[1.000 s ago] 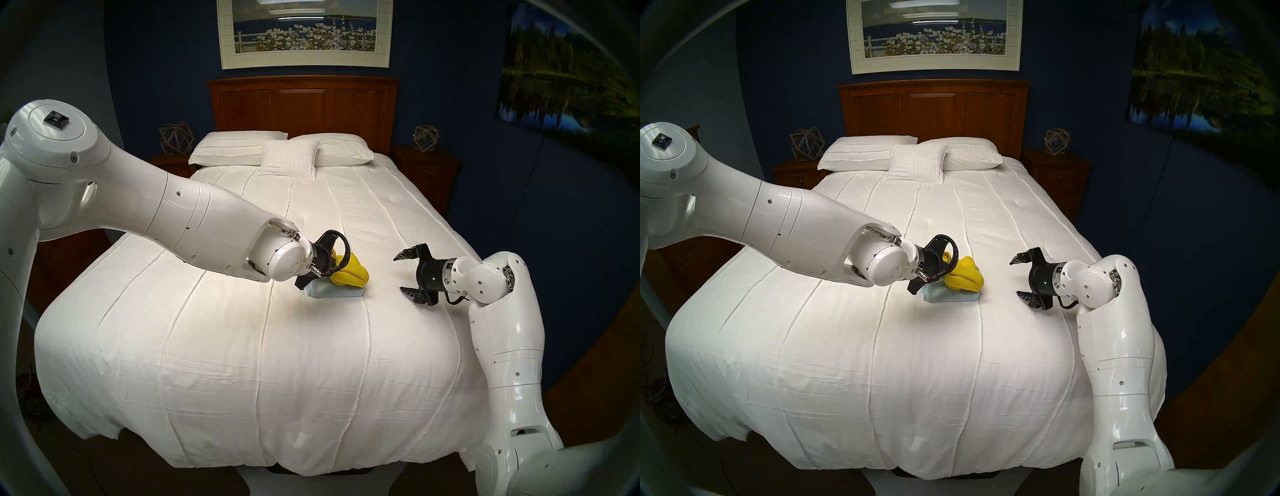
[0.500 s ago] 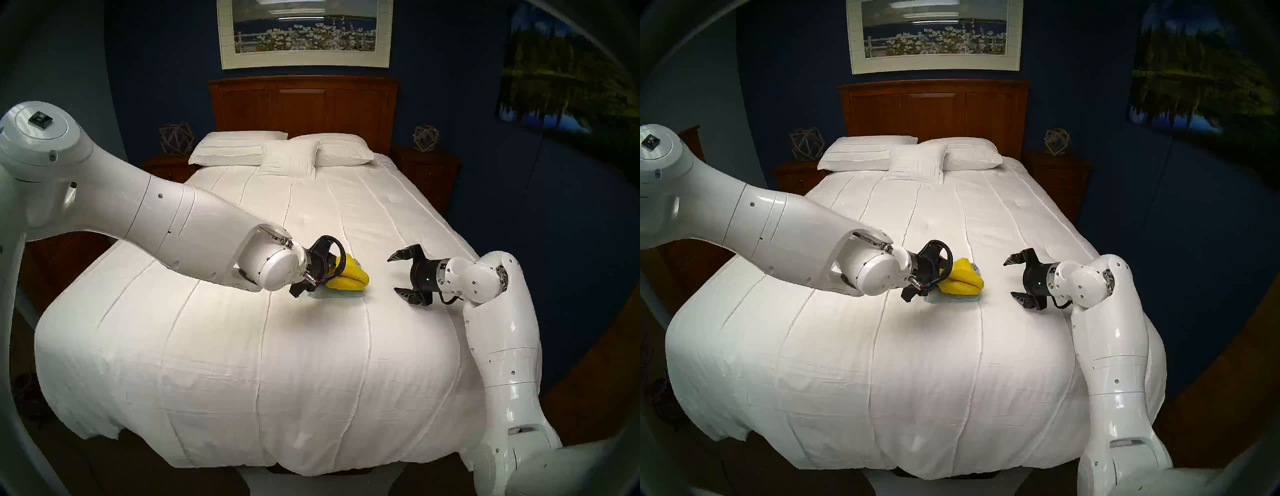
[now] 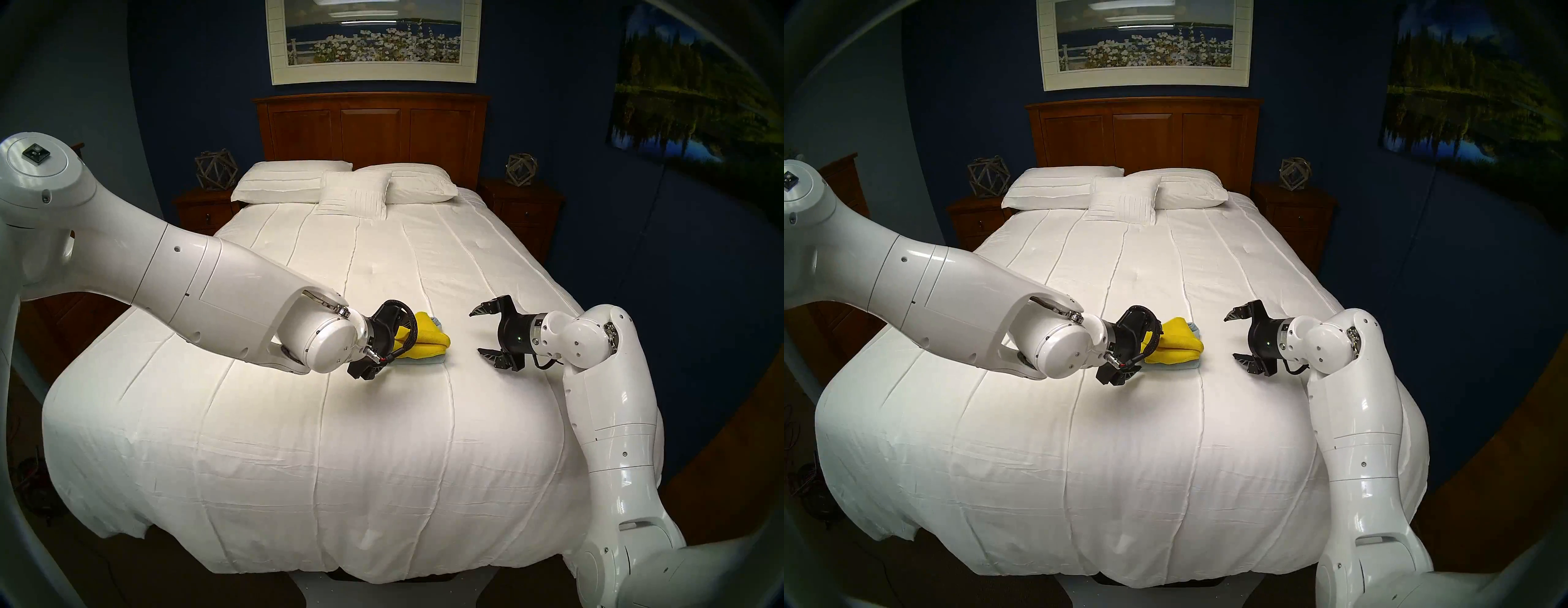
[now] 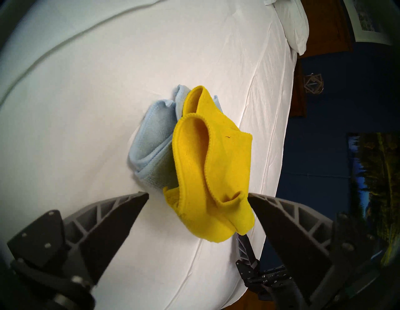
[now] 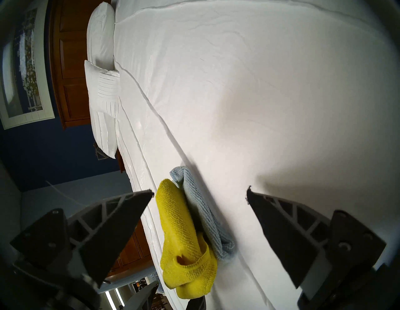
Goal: Fold the hand towels twice and stack them up
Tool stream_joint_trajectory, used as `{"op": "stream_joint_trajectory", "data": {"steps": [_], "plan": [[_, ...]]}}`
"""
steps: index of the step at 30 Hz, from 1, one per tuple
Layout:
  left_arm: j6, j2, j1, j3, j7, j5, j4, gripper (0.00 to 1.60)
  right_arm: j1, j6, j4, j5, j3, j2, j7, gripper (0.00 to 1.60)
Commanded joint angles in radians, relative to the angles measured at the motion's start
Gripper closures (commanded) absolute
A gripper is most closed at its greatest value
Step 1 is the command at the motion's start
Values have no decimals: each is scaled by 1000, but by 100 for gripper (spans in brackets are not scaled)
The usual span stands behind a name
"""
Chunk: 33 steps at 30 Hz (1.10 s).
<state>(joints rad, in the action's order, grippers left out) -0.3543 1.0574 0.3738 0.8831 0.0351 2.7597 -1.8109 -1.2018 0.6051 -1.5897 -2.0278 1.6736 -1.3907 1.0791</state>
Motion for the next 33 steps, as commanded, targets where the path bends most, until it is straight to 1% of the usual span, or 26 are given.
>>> {"op": "stream_joint_trajectory", "data": {"steps": [1,2,3,4,9,10,11,13,16,18,20,23,26,28,29,33], "plan": [[-19,-91,48,6,31,-7,-85,0,18,0,-12,-15,-2,-18,-14,0],[12,-120,50,5,64,-15,-105,0,19,0,-14,-13,-4,-18,-13,0],[7,-131,61,14,67,-11,-123,0,20,0,-15,-14,-5,-19,-12,0],[-27,-134,76,27,70,-6,-141,0,22,0,-15,-14,-8,-19,-11,0],[-59,-193,133,61,105,-14,-189,0,20,8,-40,-15,-19,-17,1,0],[-63,-215,146,62,112,7,-211,0,16,9,-48,-20,-18,-17,3,0],[-69,-212,154,65,121,6,-220,0,12,9,-59,-22,-18,-16,7,0],[-86,-241,175,68,126,34,-264,0,6,12,-77,-17,-25,-9,22,0],[-130,-251,198,83,118,56,-308,0,-9,-2,-105,11,-44,-1,61,0],[-183,-232,218,112,103,61,-323,0,-20,-10,-121,22,-53,-3,82,0],[-187,-237,215,116,120,76,-331,0,-32,-13,-142,35,-64,-1,107,0],[-210,-229,214,115,130,87,-337,0,-38,-28,-153,43,-70,-5,141,0],[-221,-219,205,108,131,85,-325,0,-42,-32,-158,49,-70,-10,143,0],[-231,-209,194,106,132,85,-313,0,-51,-36,-162,47,-64,-18,131,0],[-224,-211,186,109,147,99,-308,0,-58,-41,-169,53,-60,-23,115,0],[-228,-212,184,108,149,102,-308,0,-60,-44,-171,58,-60,-25,113,0]]}}
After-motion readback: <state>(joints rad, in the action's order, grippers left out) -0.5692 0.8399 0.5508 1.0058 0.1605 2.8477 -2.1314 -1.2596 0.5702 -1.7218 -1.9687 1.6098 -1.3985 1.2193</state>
